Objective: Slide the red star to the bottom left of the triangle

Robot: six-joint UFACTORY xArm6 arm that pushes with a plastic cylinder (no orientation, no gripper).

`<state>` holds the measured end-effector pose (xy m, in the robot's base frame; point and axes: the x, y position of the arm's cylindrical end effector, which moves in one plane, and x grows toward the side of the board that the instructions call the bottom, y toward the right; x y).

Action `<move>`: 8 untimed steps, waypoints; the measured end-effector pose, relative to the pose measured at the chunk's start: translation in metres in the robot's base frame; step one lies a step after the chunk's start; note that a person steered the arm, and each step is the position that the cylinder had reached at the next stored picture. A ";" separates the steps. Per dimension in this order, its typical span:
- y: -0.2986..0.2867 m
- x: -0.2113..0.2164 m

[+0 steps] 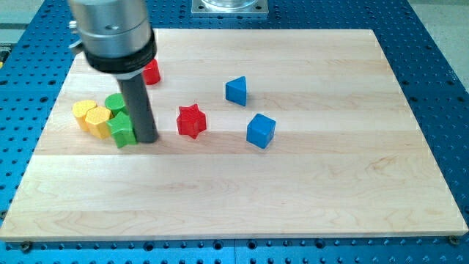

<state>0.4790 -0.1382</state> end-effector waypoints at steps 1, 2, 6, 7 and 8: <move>-0.008 -0.008; 0.022 0.002; 0.048 -0.044; 0.050 -0.042; 0.053 -0.042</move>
<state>0.4367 -0.0850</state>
